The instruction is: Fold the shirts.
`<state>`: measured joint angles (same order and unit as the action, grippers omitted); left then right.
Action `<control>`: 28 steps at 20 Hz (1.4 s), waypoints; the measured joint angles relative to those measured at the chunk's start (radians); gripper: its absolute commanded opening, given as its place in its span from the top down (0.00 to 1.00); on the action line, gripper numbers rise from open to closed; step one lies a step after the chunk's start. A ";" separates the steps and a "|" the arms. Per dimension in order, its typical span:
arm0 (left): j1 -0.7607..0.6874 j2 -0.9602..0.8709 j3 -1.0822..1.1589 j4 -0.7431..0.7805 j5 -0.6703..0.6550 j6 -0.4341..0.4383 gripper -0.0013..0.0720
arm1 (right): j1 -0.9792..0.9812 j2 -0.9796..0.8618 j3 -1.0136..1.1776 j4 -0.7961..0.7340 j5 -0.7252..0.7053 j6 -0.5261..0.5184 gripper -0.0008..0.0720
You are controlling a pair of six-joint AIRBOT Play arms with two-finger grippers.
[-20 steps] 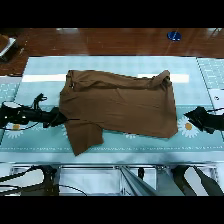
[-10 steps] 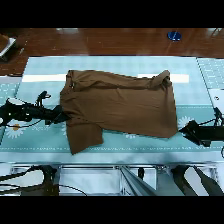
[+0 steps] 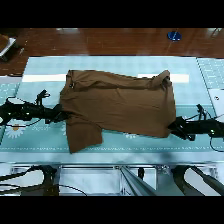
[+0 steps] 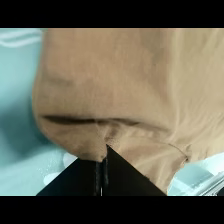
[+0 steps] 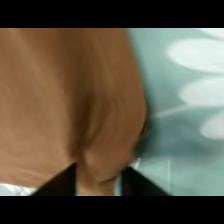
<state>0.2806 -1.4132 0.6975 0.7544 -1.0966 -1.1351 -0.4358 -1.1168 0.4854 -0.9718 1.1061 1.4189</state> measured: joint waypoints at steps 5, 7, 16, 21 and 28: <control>0.000 0.013 0.069 -0.113 -0.029 0.017 0.96 | 0.101 -0.087 0.198 0.064 0.003 -0.032 0.95; 0.000 0.047 0.153 -0.209 -0.053 0.031 0.96 | 0.124 -0.090 0.372 0.087 0.053 -0.039 0.95; 0.042 0.319 0.890 -0.388 -0.052 -0.003 0.96 | 0.142 0.129 1.224 -0.023 0.163 0.023 0.95; 0.107 0.574 1.080 -0.078 -0.021 -0.102 0.96 | 0.143 0.356 1.338 -0.100 0.185 0.045 0.95; -0.100 0.806 1.060 0.426 -0.069 -0.233 0.96 | 0.143 0.548 1.358 -0.226 0.338 0.077 0.95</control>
<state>0.1806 -0.6067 1.7573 1.1805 -1.1660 -1.3682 -0.2928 -0.5686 1.8431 -1.1980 1.4437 1.4963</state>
